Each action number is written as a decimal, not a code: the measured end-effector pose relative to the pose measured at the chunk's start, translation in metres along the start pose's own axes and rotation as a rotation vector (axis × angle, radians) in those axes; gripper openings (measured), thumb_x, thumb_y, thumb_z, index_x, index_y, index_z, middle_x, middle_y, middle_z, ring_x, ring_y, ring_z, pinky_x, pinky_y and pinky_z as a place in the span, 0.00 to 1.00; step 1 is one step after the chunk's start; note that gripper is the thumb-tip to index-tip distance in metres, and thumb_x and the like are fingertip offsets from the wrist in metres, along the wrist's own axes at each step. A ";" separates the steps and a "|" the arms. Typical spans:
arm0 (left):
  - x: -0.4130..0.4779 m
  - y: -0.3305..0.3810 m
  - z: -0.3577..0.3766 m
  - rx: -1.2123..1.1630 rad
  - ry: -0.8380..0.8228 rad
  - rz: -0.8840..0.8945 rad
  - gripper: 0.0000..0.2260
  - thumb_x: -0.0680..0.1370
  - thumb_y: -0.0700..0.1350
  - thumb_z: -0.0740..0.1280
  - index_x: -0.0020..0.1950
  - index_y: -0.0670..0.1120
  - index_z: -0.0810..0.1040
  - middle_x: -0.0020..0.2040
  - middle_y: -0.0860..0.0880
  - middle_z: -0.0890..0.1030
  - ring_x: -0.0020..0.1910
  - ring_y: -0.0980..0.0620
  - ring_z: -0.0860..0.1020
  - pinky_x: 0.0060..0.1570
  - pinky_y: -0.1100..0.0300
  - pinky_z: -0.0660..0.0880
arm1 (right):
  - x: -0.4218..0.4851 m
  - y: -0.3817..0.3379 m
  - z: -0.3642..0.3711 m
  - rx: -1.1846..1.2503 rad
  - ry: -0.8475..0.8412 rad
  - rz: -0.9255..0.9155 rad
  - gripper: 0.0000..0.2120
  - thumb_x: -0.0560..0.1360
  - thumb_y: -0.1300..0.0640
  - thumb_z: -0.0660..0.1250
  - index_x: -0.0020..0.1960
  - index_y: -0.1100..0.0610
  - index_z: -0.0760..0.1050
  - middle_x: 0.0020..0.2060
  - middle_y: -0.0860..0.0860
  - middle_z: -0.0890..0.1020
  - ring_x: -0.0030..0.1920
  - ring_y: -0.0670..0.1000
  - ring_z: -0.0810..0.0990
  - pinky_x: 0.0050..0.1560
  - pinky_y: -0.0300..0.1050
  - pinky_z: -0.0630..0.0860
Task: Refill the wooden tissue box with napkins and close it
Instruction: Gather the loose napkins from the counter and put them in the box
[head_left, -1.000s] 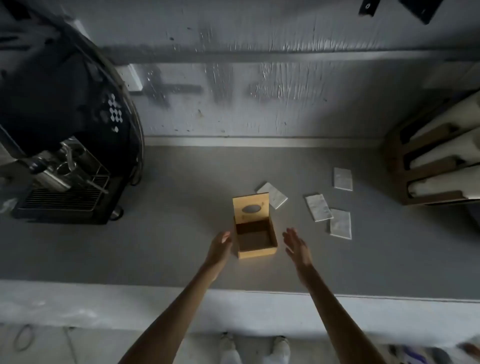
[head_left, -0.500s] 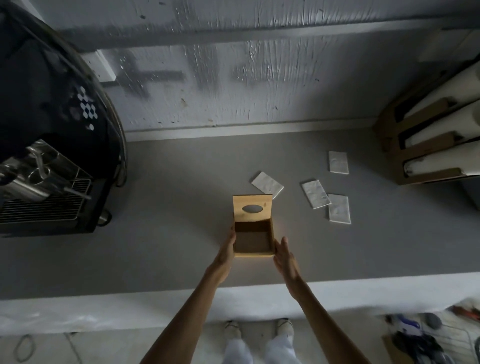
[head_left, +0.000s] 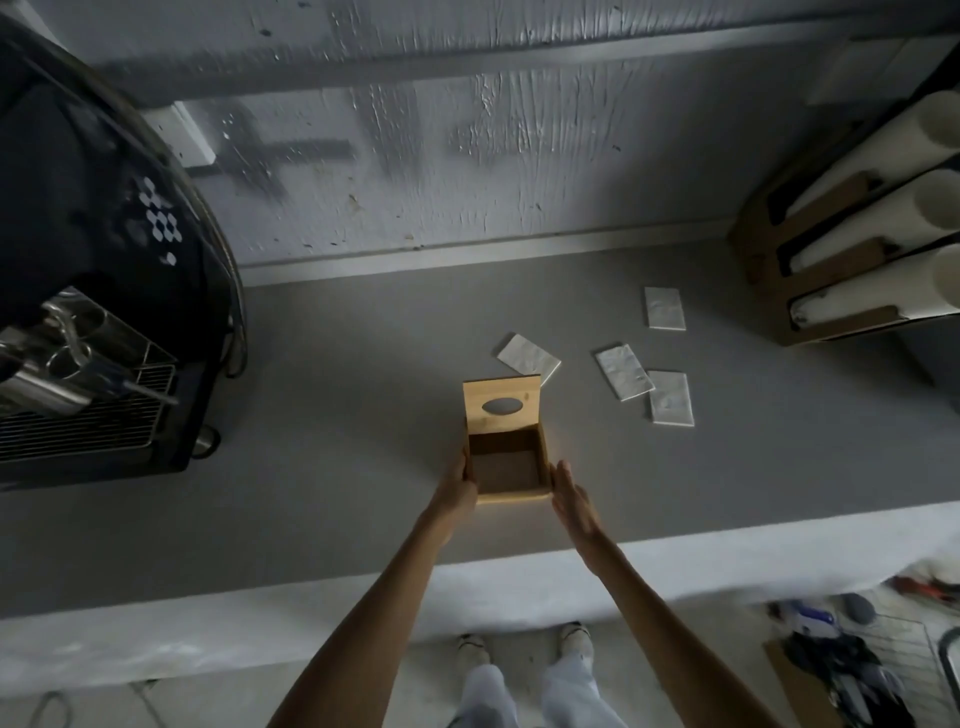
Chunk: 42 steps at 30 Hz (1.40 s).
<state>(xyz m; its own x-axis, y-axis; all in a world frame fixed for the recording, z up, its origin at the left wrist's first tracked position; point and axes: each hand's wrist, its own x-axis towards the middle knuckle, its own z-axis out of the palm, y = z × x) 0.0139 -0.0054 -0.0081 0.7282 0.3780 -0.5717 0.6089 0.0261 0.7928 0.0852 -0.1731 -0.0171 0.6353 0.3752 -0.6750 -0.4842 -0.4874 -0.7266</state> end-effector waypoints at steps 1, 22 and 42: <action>0.000 0.002 -0.001 0.022 0.006 -0.017 0.22 0.82 0.38 0.55 0.75 0.50 0.63 0.69 0.46 0.73 0.67 0.45 0.72 0.66 0.47 0.71 | 0.002 -0.002 -0.001 -0.024 0.012 -0.020 0.14 0.81 0.40 0.52 0.40 0.43 0.66 0.41 0.39 0.69 0.40 0.37 0.66 0.58 0.43 0.64; 0.031 -0.003 -0.015 0.131 -0.041 -0.355 0.27 0.80 0.39 0.64 0.77 0.46 0.59 0.73 0.43 0.69 0.69 0.43 0.72 0.67 0.48 0.73 | 0.183 -0.102 -0.136 -0.516 0.666 0.014 0.18 0.80 0.61 0.59 0.69 0.65 0.69 0.70 0.62 0.71 0.72 0.60 0.68 0.73 0.52 0.63; 0.024 -0.002 -0.020 -0.158 -0.050 -0.391 0.31 0.78 0.35 0.66 0.78 0.47 0.59 0.73 0.44 0.69 0.69 0.44 0.72 0.68 0.49 0.72 | 0.179 -0.109 -0.170 -0.355 0.606 -0.301 0.16 0.69 0.53 0.75 0.54 0.59 0.79 0.53 0.58 0.83 0.56 0.60 0.81 0.53 0.48 0.74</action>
<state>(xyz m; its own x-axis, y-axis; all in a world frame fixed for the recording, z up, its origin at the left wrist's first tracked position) 0.0234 0.0224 -0.0194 0.4688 0.2661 -0.8423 0.7893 0.3019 0.5347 0.3540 -0.1869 -0.0369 0.9779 0.0836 -0.1918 -0.0806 -0.6957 -0.7138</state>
